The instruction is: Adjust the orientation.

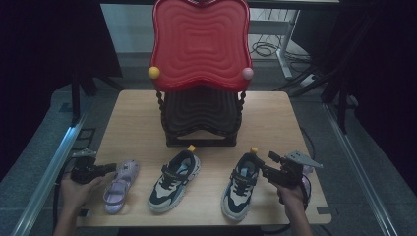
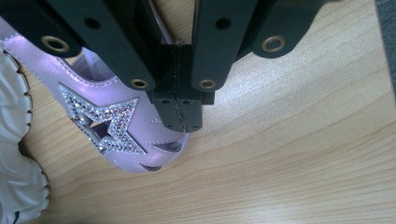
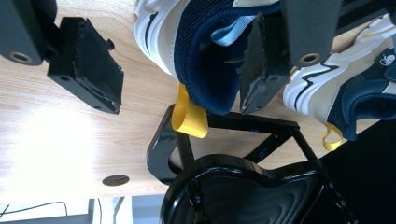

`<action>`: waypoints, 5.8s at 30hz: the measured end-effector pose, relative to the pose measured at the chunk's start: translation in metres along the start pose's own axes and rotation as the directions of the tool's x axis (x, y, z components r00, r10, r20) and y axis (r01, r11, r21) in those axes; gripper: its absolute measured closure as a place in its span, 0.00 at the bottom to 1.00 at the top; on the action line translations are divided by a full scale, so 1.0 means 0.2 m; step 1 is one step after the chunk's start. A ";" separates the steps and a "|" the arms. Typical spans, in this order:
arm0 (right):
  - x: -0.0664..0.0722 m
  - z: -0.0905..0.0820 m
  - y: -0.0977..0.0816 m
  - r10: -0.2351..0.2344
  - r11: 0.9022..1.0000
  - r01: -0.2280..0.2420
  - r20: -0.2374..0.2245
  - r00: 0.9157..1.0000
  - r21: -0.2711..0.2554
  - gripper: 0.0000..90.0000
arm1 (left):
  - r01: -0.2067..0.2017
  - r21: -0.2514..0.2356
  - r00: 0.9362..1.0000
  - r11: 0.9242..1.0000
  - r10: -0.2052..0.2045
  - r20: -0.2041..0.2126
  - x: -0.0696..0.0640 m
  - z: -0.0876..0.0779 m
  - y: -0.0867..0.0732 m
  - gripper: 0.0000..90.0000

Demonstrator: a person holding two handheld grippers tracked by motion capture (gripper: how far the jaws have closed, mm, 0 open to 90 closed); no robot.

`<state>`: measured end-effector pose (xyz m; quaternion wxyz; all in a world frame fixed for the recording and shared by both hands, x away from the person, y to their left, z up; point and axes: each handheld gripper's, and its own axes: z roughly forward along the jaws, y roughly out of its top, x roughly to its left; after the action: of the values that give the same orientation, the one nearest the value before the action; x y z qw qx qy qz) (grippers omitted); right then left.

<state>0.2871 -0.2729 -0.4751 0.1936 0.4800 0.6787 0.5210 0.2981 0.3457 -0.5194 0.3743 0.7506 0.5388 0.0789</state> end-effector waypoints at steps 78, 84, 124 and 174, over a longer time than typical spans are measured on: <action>-0.26 -0.34 -0.04 -0.094 0.992 0.089 0.045 0.995 0.091 0.99 | -0.106 -0.232 0.993 0.967 0.116 0.031 -0.44 -0.30 0.04 0.46; -0.30 -0.41 -0.09 -0.108 0.989 0.100 0.065 0.992 0.109 1.00 | -0.102 -0.222 0.992 0.970 0.116 0.051 -0.45 -0.29 0.03 0.46; -0.43 -0.60 -0.35 -0.171 0.950 0.115 0.179 0.969 0.289 1.00 | -0.098 -0.164 0.992 0.982 0.109 0.058 -0.44 -0.23 0.01 0.46; -0.21 -0.33 -0.30 -0.288 0.909 0.234 0.112 0.951 0.346 1.00 | -0.088 -0.145 0.995 0.985 0.095 0.041 -0.39 -0.22 -0.02 0.46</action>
<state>0.2299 -0.3432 -0.5132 0.2328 0.4505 0.7964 0.3296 0.2410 0.3000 -0.4686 0.4360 0.7474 0.4876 0.1164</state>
